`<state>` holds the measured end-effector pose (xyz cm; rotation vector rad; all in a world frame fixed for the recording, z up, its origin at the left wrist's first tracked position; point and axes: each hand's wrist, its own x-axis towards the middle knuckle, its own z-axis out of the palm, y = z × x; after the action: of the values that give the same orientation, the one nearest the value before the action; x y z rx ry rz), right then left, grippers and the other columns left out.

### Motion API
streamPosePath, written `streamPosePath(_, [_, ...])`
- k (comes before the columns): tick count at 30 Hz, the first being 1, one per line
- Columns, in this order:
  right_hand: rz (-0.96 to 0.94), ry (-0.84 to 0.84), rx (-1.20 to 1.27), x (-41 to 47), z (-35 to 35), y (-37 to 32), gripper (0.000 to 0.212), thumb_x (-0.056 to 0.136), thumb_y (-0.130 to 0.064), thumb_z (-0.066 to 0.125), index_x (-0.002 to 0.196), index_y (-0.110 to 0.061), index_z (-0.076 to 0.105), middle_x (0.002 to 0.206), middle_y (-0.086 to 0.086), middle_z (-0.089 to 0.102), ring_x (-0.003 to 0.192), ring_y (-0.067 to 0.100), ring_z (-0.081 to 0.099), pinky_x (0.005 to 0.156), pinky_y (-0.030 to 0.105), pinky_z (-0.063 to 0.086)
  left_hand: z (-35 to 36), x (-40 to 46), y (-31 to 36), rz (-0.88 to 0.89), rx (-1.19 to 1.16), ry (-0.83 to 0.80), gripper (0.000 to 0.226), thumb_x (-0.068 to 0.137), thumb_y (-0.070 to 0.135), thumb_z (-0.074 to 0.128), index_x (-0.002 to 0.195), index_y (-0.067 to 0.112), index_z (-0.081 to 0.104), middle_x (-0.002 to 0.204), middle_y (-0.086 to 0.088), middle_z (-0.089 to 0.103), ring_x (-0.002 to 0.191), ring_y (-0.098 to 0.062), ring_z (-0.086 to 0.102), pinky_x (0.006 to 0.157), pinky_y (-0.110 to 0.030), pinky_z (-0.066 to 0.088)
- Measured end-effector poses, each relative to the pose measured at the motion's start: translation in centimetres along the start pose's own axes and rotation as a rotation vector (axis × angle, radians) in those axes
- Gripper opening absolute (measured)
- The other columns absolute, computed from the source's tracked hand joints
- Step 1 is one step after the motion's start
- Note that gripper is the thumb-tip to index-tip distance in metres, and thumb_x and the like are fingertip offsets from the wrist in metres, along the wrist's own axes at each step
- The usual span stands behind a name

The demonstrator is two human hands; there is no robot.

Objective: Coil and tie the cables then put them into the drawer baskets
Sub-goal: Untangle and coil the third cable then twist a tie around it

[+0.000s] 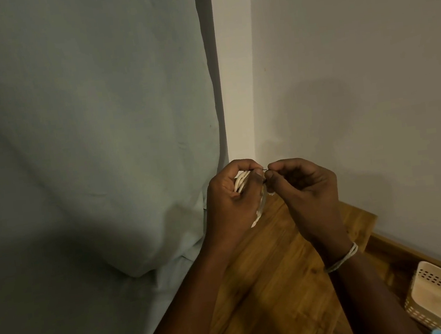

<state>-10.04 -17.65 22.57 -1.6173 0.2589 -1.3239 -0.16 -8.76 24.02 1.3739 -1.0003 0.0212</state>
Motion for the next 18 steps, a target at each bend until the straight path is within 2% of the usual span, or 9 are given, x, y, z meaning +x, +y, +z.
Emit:
streamPosePath(3, [-0.001, -0.006, 0.004, 0.05, -0.10, -0.05, 0.015, 0.087, 0.000, 0.071, 0.099, -0.009, 0.075, 0.085, 0.011, 0.074, 0.075, 0.026, 0.071, 0.072, 0.033, 0.061, -0.01, -0.01, 0.10, -0.013, 0.004, -0.001, 0.017, 0.086, 0.038, 0.058, 0.095, 0.027, 0.067, 0.087, 0.014, 0.069, 0.084, -0.008, 0.067, 0.073, -0.023, 0.059])
streamPosePath(8, [-0.007, -0.028, -0.002, 0.14, -0.25, -0.18, 0.017, 0.087, 0.000, 0.071, 0.100, -0.010, 0.075, 0.086, 0.008, 0.075, 0.076, 0.023, 0.072, 0.073, 0.032, 0.062, -0.07, 0.03, 0.35, 0.012, 0.009, -0.022, 0.011, 0.088, 0.034, 0.059, 0.094, 0.028, 0.066, 0.085, 0.019, 0.067, 0.085, -0.001, 0.065, 0.070, -0.011, 0.054])
streamPosePath(10, [-0.008, -0.036, 0.001, 0.13, -0.31, -0.21, 0.017, 0.087, 0.000, 0.071, 0.100, -0.010, 0.075, 0.086, 0.008, 0.075, 0.076, 0.022, 0.072, 0.073, 0.031, 0.061, -0.07, 0.03, 0.34, 0.012, 0.003, -0.032, 0.005, 0.090, 0.028, 0.062, 0.094, 0.028, 0.066, 0.085, 0.020, 0.067, 0.086, 0.000, 0.065, 0.069, -0.009, 0.052])
streamPosePath(13, [-0.013, -0.048, 0.002, 0.15, -0.36, -0.25, 0.017, 0.086, -0.001, 0.071, 0.101, -0.009, 0.075, 0.086, 0.008, 0.076, 0.076, 0.023, 0.072, 0.073, 0.031, 0.061, -0.05, -0.03, 0.28, 0.030, 0.011, -0.041, 0.009, 0.092, 0.019, 0.063, 0.093, 0.027, 0.066, 0.084, 0.020, 0.066, 0.086, 0.001, 0.065, 0.069, -0.007, 0.051])
streamPosePath(18, [-0.029, -0.078, -0.012, 0.27, -0.46, -0.28, 0.018, 0.087, 0.001, 0.071, 0.102, -0.007, 0.075, 0.088, 0.010, 0.076, 0.076, 0.021, 0.072, 0.074, 0.031, 0.061, -0.25, 0.11, 0.13, 0.057, 0.034, -0.045, 0.008, 0.090, 0.026, 0.061, 0.092, 0.032, 0.066, 0.085, 0.022, 0.066, 0.086, 0.000, 0.065, 0.073, -0.009, 0.051])
